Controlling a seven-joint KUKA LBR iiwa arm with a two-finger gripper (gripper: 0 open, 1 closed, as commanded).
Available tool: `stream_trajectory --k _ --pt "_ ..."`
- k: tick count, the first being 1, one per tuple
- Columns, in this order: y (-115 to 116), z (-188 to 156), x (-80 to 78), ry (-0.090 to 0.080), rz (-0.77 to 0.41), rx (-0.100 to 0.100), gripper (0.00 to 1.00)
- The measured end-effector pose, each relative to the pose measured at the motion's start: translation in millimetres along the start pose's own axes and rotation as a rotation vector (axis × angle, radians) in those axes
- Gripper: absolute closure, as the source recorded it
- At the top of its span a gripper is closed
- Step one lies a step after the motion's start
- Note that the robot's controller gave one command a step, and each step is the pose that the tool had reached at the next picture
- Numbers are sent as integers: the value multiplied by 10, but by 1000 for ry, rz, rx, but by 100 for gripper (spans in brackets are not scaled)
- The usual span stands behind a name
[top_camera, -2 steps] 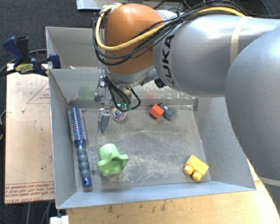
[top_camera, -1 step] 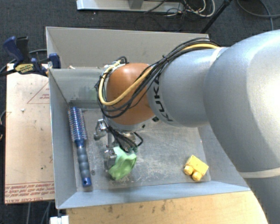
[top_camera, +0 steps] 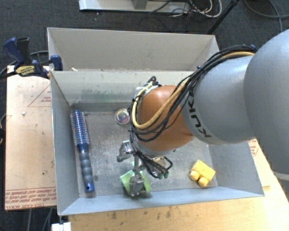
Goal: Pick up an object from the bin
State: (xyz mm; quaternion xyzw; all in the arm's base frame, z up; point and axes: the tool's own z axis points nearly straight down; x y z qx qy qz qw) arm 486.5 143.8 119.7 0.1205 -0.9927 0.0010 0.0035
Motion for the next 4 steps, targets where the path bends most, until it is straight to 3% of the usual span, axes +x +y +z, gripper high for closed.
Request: stream_trajectory --k 1,2,3,4 --pt "-542 443 86 -30 78 -5 0" --pt "-898 460 -296 -11 -10 -5 0" --pt "-894 445 -306 -16 -10 -5 100" --pt "-939 -1059 -177 -18 36 0 100"
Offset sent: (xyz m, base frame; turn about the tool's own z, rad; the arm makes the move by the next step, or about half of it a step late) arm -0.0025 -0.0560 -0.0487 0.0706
